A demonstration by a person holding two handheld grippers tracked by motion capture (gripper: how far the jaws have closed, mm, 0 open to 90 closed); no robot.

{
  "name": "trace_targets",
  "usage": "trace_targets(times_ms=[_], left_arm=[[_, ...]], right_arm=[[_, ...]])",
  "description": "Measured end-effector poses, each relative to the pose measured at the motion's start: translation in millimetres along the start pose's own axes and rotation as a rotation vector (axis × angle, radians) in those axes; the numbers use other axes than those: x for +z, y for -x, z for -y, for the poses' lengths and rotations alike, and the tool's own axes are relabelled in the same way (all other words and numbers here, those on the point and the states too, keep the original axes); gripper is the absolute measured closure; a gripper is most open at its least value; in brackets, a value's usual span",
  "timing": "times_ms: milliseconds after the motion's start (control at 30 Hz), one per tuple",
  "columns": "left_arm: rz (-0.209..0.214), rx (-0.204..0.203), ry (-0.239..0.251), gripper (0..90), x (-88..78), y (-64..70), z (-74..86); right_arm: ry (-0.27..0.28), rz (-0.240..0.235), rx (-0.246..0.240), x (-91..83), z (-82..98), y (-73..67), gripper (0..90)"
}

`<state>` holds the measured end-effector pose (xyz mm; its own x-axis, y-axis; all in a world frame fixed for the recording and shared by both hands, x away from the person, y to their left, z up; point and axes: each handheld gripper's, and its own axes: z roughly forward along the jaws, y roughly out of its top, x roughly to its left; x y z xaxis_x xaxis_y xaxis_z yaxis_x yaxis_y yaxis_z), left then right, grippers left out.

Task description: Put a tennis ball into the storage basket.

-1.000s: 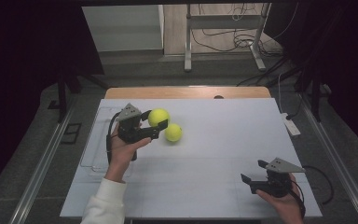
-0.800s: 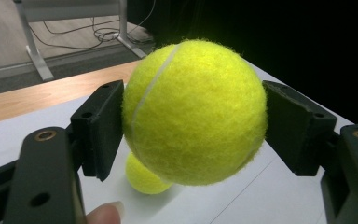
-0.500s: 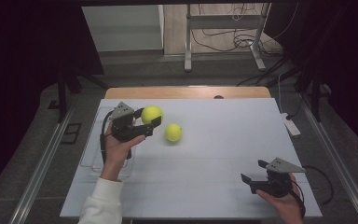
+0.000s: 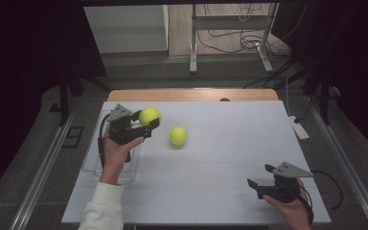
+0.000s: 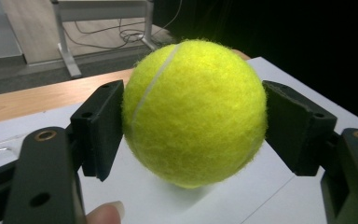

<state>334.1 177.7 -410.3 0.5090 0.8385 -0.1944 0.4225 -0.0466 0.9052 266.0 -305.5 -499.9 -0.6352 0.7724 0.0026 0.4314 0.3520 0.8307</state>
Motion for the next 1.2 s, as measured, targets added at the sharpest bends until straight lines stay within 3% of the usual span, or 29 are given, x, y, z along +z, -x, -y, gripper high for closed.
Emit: trace_targets(times_ms=[933,1200], left_arm=[[-0.060,-0.040,-0.009,26.6,0.9,-21.1,8.4],[-0.088,-0.067,0.009,26.6,-5.8,-33.1,10.1]], right_arm=[[0.000,0.003,0.000,0.0,0.2,0.1,13.1],[0.000,0.003,-0.001,0.3,0.0,-0.2,13.1]])
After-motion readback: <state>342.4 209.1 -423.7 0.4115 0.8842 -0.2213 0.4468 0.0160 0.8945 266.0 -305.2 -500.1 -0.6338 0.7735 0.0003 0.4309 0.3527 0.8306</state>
